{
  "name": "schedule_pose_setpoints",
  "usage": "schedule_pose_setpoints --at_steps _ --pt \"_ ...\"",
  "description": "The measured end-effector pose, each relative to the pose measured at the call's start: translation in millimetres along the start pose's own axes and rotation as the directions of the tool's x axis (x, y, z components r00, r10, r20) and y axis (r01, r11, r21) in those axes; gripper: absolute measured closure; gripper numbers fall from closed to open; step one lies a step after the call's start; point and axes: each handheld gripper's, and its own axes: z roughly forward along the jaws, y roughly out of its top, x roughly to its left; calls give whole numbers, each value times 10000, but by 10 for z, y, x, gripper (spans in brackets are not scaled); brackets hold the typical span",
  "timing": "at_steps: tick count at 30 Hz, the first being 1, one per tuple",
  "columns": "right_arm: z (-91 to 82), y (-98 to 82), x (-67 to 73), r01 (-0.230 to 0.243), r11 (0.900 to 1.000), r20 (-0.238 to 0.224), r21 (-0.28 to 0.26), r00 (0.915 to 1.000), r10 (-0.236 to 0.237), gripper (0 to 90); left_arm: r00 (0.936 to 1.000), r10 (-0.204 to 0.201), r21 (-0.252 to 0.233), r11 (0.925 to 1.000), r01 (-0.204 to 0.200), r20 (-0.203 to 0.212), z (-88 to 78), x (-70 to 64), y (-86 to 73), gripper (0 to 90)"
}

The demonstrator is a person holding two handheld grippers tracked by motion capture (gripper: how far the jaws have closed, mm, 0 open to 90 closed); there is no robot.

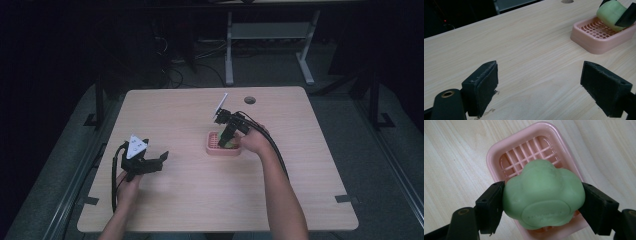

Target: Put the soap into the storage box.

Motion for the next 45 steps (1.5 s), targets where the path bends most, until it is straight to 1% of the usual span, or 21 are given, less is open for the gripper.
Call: schedule_pose_setpoints --at_steps 6,20,24,32,38,39,40,42,45 --pt "19 15 1 -67 10000 -36 30 10000 67 243 10000 -10 -14 10000 10 -10 -1 -1 1 143" --pt "50 48 9 -103 9999 53 51 9999 103 241 10000 -18 -28 10000 18 4 1 -7 2 143" --pt "53 57 16 -33 10000 150 69 9999 32 240 10000 -17 -16 10000 17 0 2 -7 2 143" --pt "45 54 16 0 10000 201 60 9998 -2 238 10000 -8 -11 10000 8 -3 1 -2 1 143" --pt "34 58 20 -15 10000 191 -65 9998 17 237 10000 -12 -13 10000 12 -6 1 -5 2 143" --pt "30 59 18 43 9999 215 -157 9998 -40 238 10000 -15 -23 10000 15 -4 1 -5 2 143" --pt "10 63 25 -4 9996 239 -277 9997 11 237 10000 -7 -16 10000 7 -17 -2 -2 2 143" --pt "-8 60 25 -6 9994 216 -344 9998 14 240 10000 13 -10 10000 -13 -20 -2 0 2 143" --pt "-13 46 23 -50 9997 124 -232 9999 53 239 10000 -5 -20 10000 5 -13 0 -3 2 143"
